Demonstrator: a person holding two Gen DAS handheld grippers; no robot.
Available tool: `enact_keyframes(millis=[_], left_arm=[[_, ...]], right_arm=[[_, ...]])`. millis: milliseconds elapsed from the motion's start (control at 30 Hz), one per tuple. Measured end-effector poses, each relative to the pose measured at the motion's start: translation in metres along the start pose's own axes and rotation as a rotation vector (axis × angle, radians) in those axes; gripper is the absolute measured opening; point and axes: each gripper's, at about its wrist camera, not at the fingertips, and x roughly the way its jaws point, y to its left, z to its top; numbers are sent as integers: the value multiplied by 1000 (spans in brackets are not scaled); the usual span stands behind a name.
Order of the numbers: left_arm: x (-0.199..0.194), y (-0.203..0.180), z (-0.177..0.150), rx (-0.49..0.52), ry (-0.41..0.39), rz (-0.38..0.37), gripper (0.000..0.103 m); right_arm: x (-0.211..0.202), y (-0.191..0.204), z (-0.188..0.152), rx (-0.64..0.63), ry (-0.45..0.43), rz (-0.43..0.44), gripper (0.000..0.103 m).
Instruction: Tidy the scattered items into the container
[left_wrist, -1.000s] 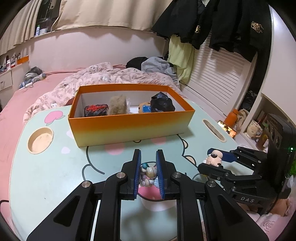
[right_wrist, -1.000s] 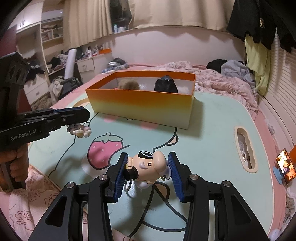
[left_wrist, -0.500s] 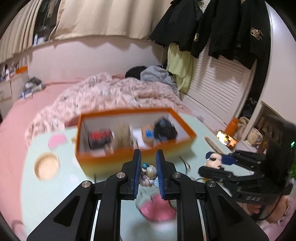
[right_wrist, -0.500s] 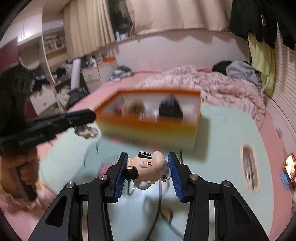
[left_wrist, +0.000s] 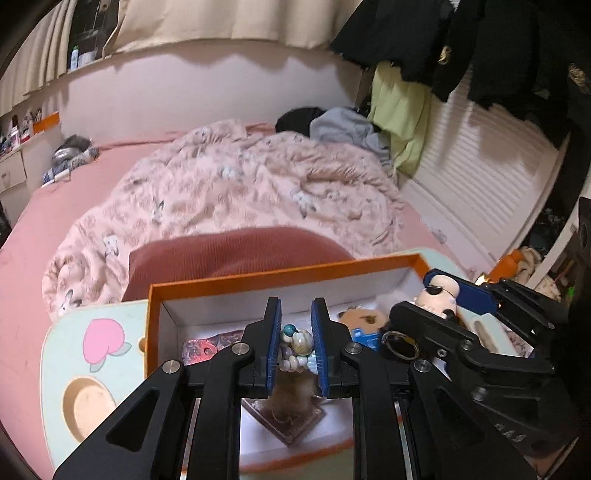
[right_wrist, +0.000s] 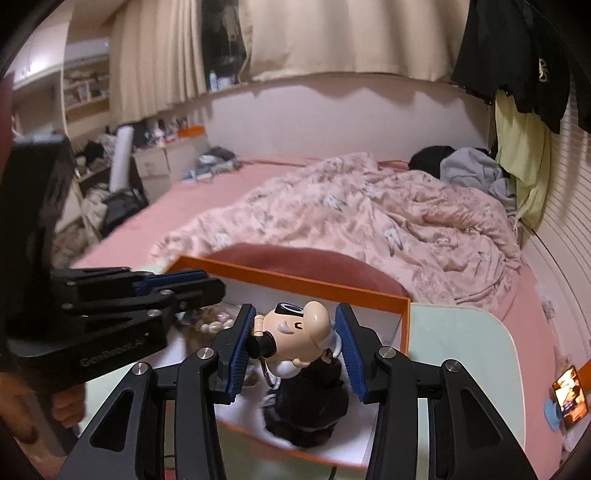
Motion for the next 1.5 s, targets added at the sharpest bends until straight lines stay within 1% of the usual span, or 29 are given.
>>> enact_keyframes(millis=[33, 67, 100, 133, 167, 200, 233, 267, 433, 600, 700, 833, 900, 933, 1033, 1067, 1133, 1233, 1267, 1300, 1367, 1400, 1433, 1467, 1500], left_arm=[[2, 0, -1, 2, 1, 11, 28], [1, -1, -3, 5, -7, 18, 38], [-1, -1, -4, 11, -22, 29, 46], [-5, -2, -6, 20, -41, 56, 54], [-9, -1, -8, 21, -62, 91, 70], [-12, 1, -9, 14, -76, 114, 83], [-16, 3, -10, 7, -85, 125, 84], [-19, 5, -11, 3, -88, 125, 84], [-21, 4, -18, 22, -49, 121, 84], [-28, 0, -24, 41, -72, 149, 83], [-41, -2, -26, 24, -84, 144, 84], [-60, -8, -40, -2, -53, 127, 84], [-68, -11, -54, -19, -30, 129, 84], [-69, -12, -64, -28, -11, 132, 84], [-66, -11, -101, -68, 70, 113, 84], [-64, -10, -112, -80, 90, 123, 84], [-60, -9, -131, -96, 107, 156, 84], [-46, -8, -145, -83, 144, 209, 84], [-41, -6, -147, -77, 150, 228, 87], [-40, -5, -149, -75, 137, 239, 88], [-39, -4, -151, -78, 126, 238, 88], [-39, -2, -153, -79, 120, 234, 92], [-37, -1, -154, -78, 113, 235, 99], [-36, 0, -157, -78, 106, 234, 103], [-36, 1, -158, -78, 98, 230, 103]], right_arm=[[5, -1, -1, 1, 7, -15, 48], [8, -2, -2, 6, 15, -22, 57], [7, -5, -3, 17, 16, -27, 59], [3, -7, -4, 32, 4, -28, 63], [0, -10, -5, 43, -8, -26, 67], [-3, -11, -6, 50, -12, -28, 70], [-7, -13, -7, 58, -10, -35, 79], [-9, -15, -7, 66, -9, -40, 82], [-15, -15, -10, 70, -21, -60, 82], [-17, -13, -12, 66, -21, -58, 82], [-29, -11, -13, 74, -36, -55, 82], [-55, -7, -20, 114, -42, -84, 82], [-65, -5, -30, 142, -11, -61, 84], [-67, -4, -38, 148, 23, -46, 86], [-67, 1, -64, 143, 114, -24, 86], [-65, 2, -75, 142, 143, -27, 86], [-60, 1, -93, 153, 190, -33, 86], [-50, -2, -114, 166, 264, -53, 86], [-50, -2, -119, 158, 270, -70, 88], [-50, -1, -120, 146, 270, -89, 90], [-49, -1, -122, 137, 284, -108, 99], [-47, -1, -123, 130, 291, -112, 103], [-45, 1, -124, 113, 300, -124, 103], [-42, 5, -125, 78, 311, -147, 103], [-40, 9, -126, 56, 309, -150, 103]])
